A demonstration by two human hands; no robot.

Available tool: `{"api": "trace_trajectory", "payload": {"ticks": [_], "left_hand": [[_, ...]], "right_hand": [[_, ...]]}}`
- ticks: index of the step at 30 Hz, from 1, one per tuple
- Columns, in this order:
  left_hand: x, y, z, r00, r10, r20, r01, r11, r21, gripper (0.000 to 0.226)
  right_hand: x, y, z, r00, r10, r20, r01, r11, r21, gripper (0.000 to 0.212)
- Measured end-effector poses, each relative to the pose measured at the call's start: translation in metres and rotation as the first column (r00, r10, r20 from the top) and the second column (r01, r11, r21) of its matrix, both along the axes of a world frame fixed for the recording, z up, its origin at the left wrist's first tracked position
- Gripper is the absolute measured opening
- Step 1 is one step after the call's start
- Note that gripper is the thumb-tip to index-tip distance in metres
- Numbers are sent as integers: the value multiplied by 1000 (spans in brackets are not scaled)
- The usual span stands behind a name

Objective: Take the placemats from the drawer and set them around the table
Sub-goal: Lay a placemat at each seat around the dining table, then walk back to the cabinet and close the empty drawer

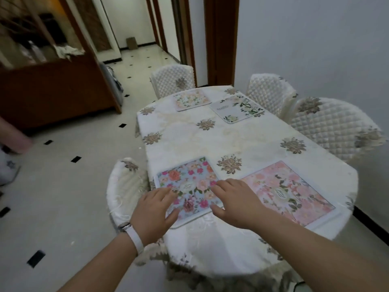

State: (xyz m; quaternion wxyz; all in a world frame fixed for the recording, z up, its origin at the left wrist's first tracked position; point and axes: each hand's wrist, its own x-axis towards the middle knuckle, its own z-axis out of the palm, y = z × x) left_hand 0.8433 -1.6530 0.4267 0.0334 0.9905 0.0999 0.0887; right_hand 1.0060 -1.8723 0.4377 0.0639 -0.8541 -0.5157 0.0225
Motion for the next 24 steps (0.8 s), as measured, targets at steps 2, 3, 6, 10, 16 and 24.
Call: {"api": "trace_trajectory", "payload": {"ticks": [2, 3, 6, 10, 16, 24], "left_hand": [[-20, 12, 5, 1000, 21, 18, -21, 1000, -16, 40], [-31, 17, 8, 999, 24, 24, -24, 1000, -11, 39], [-66, 36, 14, 997, 55, 60, -58, 997, 47, 39], [-122, 73, 14, 986, 158, 58, -162, 985, 59, 40], [-219, 141, 13, 963, 252, 97, -259, 964, 66, 40], [-337, 248, 9, 915, 329, 232, -353, 933, 67, 37]], "right_hand": [[-10, 19, 6, 999, 36, 17, -36, 999, 1, 59], [-16, 30, 8, 998, 58, 19, -59, 998, 2, 60], [-35, 66, 10, 989, 149, 25, -150, 989, 17, 54], [-74, 121, 15, 964, 264, 45, -265, 964, 30, 54], [-160, 208, 20, 925, 371, 84, -377, 923, 73, 52], [-279, 338, 18, 873, 479, 92, -485, 871, 72, 48]]}}
